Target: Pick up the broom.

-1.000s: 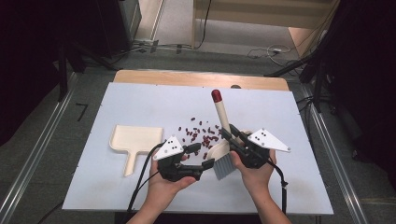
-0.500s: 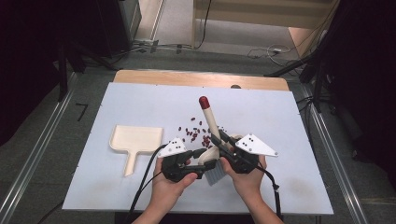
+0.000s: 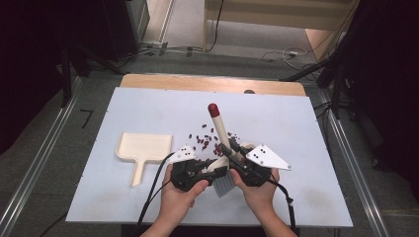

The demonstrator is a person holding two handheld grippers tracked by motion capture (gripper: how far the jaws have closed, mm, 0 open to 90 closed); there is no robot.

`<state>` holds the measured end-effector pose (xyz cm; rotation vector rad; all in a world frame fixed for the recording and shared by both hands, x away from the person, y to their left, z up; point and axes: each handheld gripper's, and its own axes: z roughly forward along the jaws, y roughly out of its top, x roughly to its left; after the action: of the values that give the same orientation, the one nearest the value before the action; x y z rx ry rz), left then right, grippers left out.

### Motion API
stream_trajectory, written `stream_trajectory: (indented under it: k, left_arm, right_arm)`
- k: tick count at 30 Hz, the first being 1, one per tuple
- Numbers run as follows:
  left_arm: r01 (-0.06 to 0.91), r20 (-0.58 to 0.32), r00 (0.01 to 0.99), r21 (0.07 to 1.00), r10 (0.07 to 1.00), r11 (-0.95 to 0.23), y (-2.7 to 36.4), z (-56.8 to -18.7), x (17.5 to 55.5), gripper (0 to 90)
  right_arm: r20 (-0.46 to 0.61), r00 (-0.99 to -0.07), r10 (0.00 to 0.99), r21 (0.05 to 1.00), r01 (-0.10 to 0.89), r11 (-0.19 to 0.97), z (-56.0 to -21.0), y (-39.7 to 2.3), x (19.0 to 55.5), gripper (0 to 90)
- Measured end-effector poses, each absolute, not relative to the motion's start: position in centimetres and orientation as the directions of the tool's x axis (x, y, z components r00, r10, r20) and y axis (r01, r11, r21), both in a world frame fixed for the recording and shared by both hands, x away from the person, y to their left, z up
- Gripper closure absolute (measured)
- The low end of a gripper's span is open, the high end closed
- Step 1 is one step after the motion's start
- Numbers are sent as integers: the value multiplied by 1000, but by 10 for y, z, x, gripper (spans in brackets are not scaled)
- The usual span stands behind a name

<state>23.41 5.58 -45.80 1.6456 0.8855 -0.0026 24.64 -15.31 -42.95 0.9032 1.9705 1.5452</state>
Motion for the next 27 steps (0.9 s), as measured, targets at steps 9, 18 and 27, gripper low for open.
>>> stream_trajectory:
  k: [9,18,27]
  left_arm:
    - [537,-450,693,843,563,12,59,-455,232,680]
    - [500,-391,705,865,592,-24,72,-450,233,684]
    - [414,-262,756,901,600,-129,93,-444,234,685]
  right_arm:
    - [26,-676,736,973,187,137,-426,-154,245,692]
    - [15,-760,650,972,163,168,-408,-162,248,551]
    - [65,-834,548,953,214,213,-389,-193,269,422]
